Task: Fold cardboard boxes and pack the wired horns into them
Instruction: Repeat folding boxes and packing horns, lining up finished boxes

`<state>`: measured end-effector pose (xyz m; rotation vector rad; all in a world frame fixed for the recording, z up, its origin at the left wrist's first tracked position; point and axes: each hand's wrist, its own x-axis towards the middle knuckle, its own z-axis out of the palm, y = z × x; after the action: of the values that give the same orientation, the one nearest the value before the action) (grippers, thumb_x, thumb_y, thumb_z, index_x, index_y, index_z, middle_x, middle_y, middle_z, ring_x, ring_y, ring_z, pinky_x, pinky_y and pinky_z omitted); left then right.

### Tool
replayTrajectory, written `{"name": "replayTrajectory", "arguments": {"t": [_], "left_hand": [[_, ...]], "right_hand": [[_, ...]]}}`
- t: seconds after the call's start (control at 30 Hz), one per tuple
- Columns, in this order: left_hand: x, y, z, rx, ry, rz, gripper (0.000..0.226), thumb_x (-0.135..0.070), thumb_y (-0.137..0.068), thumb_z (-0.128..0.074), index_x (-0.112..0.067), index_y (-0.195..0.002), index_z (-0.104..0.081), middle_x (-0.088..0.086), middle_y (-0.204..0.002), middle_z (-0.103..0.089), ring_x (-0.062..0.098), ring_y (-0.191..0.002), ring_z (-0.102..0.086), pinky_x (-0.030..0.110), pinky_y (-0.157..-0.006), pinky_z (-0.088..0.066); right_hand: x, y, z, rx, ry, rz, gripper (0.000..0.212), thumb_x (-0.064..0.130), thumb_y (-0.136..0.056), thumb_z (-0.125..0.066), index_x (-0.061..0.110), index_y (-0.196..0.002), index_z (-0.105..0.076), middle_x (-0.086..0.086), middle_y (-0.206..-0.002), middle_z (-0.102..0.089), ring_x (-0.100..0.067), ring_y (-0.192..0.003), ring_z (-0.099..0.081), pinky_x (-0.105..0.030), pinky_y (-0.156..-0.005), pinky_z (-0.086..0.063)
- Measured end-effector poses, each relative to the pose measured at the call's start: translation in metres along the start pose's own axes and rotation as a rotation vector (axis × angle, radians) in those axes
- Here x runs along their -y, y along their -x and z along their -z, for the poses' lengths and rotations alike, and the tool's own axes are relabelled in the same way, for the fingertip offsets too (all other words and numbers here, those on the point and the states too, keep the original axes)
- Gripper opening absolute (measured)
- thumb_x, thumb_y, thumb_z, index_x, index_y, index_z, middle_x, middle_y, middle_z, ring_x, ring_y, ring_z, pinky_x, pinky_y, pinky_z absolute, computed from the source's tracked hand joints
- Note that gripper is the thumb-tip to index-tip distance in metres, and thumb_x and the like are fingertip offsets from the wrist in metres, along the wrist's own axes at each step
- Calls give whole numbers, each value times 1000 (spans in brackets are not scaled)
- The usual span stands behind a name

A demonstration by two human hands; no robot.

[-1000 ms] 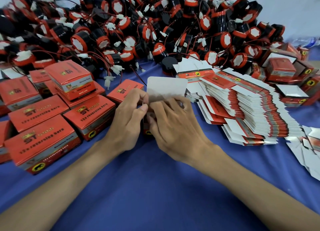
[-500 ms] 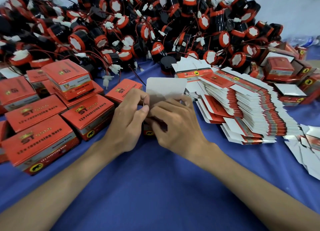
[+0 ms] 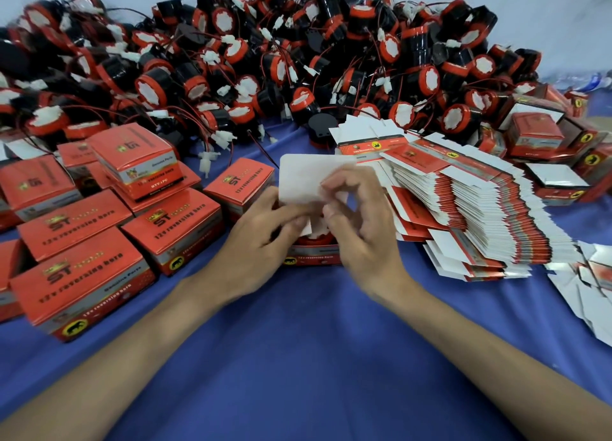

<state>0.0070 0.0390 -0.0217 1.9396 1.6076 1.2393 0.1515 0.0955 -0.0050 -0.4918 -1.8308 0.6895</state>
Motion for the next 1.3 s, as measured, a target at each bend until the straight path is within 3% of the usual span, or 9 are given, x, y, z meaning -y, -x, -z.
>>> {"name": "replayTrajectory", "arguments": {"t": [0.17, 0.4, 0.47, 0.6, 0.77, 0.9, 1.1, 1.17, 1.3], "left_hand": [[-3, 1, -1, -20, 152, 27, 22, -16, -96, -50, -34, -109, -48, -2, -117, -54, 4, -113, -52, 18, -94, -41], [-10, 1, -3, -128, 389, 60, 68, 3, -91, -60, -38, -133, -25, -5, -128, -55, 2, -116, -57, 12, -87, -46], [-9, 0, -1, -116, 354, 88, 56, -9, -91, -65, -39, -129, -37, -18, -125, -57, -3, -117, -54, 11, -89, -45], [-7, 0, -1, -108, 340, 117, 29, -15, -90, -62, -30, -111, -52, -20, -112, -64, -3, -111, -59, 14, -88, -46], [-6, 3, 1, -95, 416, 133, 38, -40, -87, -55, -7, -104, -52, 11, -103, -63, 16, -97, -61, 25, -81, -48], [-11, 4, 1, -98, 335, 78, 45, -52, -87, -42, -14, -106, -56, 5, -102, -65, 12, -95, -62, 22, -82, -47], [-5, 2, 7, -77, 44, -112, 31, -24, -95, -53, -11, -121, -62, -2, -123, -61, 5, -118, -54, 21, -99, -41], [0, 1, 13, -68, -95, -197, 35, -23, -95, -55, -9, -127, -58, -3, -127, -57, 4, -121, -51, 21, -104, -39], [4, 1, 18, -55, -270, -325, 44, -31, -95, -49, -6, -130, -54, 1, -129, -53, 4, -120, -48, 17, -106, -37]], "right_hand": [[0, -7, 2, 63, -275, -335, 28, -1, -82, -49, 23, -97, -46, 2, -86, -57, -9, -78, -64, -36, -79, -55], [-5, -6, 2, 9, -438, -447, 46, 6, -96, -52, 30, -125, -24, -13, -82, -67, -19, -57, -63, -26, -57, -53], [-5, -12, 6, 47, -481, -533, 20, 25, -100, -47, 22, -119, -40, -13, -77, -70, -20, -57, -65, -22, -55, -52], [-8, -19, 13, 134, -480, -660, 66, 60, -82, -41, 4, -71, -74, -15, -75, -73, -20, -67, -71, -16, -65, -53], [-15, -13, 18, 223, -640, -586, 30, 36, -92, -52, 13, -92, -71, -9, -82, -75, -16, -75, -72, -15, -69, -53], [-20, -3, 31, 338, -666, -537, 27, 19, -89, -52, 17, -113, -64, -2, -103, -73, -18, -99, -68, -25, -94, -50], [-16, 2, 32, 335, -327, -356, 33, -1, -91, -58, 15, -120, -59, 23, -71, -69, 8, -69, -65, -5, -67, -46], [-15, 3, 31, 293, -164, -272, 35, 2, -89, -63, 23, -117, -62, 28, -81, -69, 9, -80, -65, -6, -72, -47], [-15, 7, 31, 160, 124, -70, 30, 8, -81, -72, 8, -111, -69, 5, -98, -71, -8, -85, -67, -10, -75, -50]]}}
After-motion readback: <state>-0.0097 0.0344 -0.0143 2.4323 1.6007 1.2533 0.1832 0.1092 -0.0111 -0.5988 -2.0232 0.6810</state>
